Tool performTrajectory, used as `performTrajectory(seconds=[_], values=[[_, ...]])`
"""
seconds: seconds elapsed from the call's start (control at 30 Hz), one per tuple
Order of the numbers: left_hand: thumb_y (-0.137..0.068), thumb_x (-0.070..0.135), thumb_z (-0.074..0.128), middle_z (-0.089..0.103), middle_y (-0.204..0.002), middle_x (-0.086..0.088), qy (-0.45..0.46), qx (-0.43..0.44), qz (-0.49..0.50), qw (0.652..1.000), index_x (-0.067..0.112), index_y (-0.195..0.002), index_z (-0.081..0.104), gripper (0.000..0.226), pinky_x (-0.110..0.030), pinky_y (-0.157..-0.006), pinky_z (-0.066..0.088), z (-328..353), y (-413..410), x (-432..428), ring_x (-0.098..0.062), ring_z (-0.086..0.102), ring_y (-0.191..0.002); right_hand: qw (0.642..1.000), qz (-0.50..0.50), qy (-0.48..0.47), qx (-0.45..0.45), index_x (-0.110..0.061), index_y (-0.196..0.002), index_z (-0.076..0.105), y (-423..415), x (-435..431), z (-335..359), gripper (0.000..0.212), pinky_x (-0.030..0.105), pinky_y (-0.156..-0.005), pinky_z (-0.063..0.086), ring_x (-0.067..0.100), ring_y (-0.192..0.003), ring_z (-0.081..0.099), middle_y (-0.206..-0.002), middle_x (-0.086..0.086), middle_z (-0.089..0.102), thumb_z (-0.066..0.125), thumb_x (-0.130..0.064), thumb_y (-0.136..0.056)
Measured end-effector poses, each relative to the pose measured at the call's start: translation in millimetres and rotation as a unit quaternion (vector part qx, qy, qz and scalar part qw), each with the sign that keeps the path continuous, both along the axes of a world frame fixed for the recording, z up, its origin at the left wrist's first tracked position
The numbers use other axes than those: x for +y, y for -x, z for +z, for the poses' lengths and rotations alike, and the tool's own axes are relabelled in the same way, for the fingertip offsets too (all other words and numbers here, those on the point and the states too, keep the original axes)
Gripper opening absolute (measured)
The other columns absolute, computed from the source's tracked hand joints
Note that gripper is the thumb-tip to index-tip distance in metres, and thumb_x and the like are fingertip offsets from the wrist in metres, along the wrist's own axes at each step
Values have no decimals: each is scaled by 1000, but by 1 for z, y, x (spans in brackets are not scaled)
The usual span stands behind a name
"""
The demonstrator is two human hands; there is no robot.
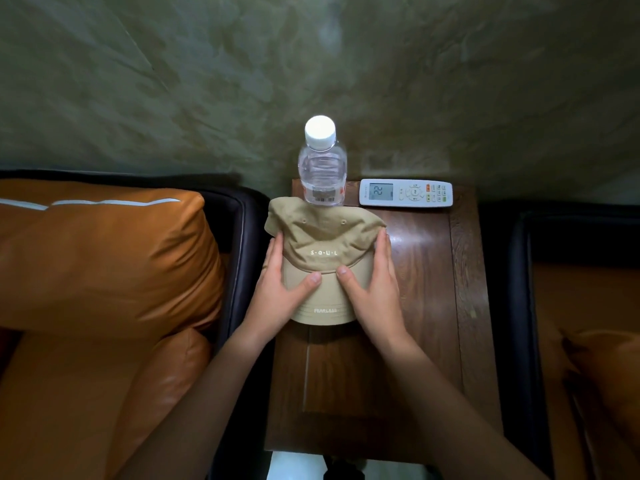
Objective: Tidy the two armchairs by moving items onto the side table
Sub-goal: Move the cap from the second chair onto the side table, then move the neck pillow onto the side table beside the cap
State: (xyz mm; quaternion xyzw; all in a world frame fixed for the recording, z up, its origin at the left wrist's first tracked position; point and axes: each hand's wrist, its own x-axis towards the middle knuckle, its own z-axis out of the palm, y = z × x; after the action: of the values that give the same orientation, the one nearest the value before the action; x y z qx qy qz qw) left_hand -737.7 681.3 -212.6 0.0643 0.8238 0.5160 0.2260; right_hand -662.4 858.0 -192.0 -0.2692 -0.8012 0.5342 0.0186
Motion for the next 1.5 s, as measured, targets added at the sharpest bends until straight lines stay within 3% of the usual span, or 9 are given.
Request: performTrajectory(seconds=[0.17, 0.37, 0.47, 0.67, 0.77, 0.93, 1.03, 1.27, 1.5], values=[[-87, 43, 76, 46, -149, 26, -80, -79, 37, 993, 46, -151, 29, 80, -26, -105, 49, 5, -18, -18, -5, 57, -127, 999, 11, 34, -29, -41, -160, 2, -25, 10, 3, 92, 33, -122, 19, 7, -152, 17, -168, -9, 18, 66, -41, -93], [-104, 26, 52, 66, -125, -9, 39, -140, 148, 978, 22, -147, 48, 43, -27, -87, 50, 2, -102, -56, -11, 64, -102, 993, 13, 77, -85, -37, -160, 11, -97, 17, 14, 84, 32, -118, 28, 4, -147, 31, -164, -4, 30, 64, -32, -95], [-104, 22, 52, 61, -136, -9, 75, -163, 148, 973, 18, -146, 50, 42, -12, -77, 48, 10, -150, -68, -3, 61, -101, 988, 16, 91, -123, -31, -160, 18, -140, 24, 23, 80, 37, -120, 33, 8, -146, 35, -161, 0, 36, 64, -26, -96], [-103, 17, 54, 43, -155, -5, 121, -206, 124, 963, 22, -154, 38, 54, -45, -111, 43, 56, -233, -67, -25, 50, -133, 976, -27, 102, -188, -23, -158, 28, -245, 39, 69, 63, 31, -101, 45, 15, -126, 54, -146, 2, 52, 56, -25, -101], [-102, 19, 56, 38, -156, -8, 145, -184, 94, 968, 21, -152, 42, 52, -39, -109, 44, 78, -255, -49, -22, 53, -124, 978, -37, 78, -191, -26, -156, 33, -303, 48, 90, 57, 25, -87, 49, 8, -105, 60, -135, 0, 59, 53, -26, -103], [-104, 25, 54, 62, -137, -7, 179, -190, -55, 964, 15, -141, 57, 38, -37, -106, 45, 108, -297, -12, -25, 57, -126, 972, -88, 84, -199, -24, -151, 41, -411, 60, 115, 46, 41, -87, 58, 19, -98, 68, -128, -3, 64, 48, -28, -105], [-102, 22, 59, 66, -127, -8, 189, -191, -122, 955, 11, -132, 64, 32, -37, -103, 47, 126, -335, 17, -24, 60, -118, 970, -125, 78, -195, -27, -147, 46, -488, 64, 127, 42, 29, -81, 54, 11, -95, 68, -107, -19, 66, 49, -27, -104], [-99, 17, 63, 67, -114, -5, 204, -152, -246, 935, 12, -119, 69, 21, -32, -91, 44, 155, -469, 79, -22, 62, -107, 962, -214, 65, -159, -28, -144, 51, -683, 81, 152, 43, 8, -68, 40, 0, -85, 60, -108, -7, 64, 53, -21, -101], [-100, 17, 60, 66, -117, -3, 241, -163, -340, 894, 18, -116, 66, 16, -34, -86, 48, 163, -588, 124, -19, 60, -108, 931, -321, 89, -152, -26, -143, 51, -816, 112, 164, 40, 31, -78, 51, 13, -98, 64, -114, -2, 66, 50, -25, -103]])
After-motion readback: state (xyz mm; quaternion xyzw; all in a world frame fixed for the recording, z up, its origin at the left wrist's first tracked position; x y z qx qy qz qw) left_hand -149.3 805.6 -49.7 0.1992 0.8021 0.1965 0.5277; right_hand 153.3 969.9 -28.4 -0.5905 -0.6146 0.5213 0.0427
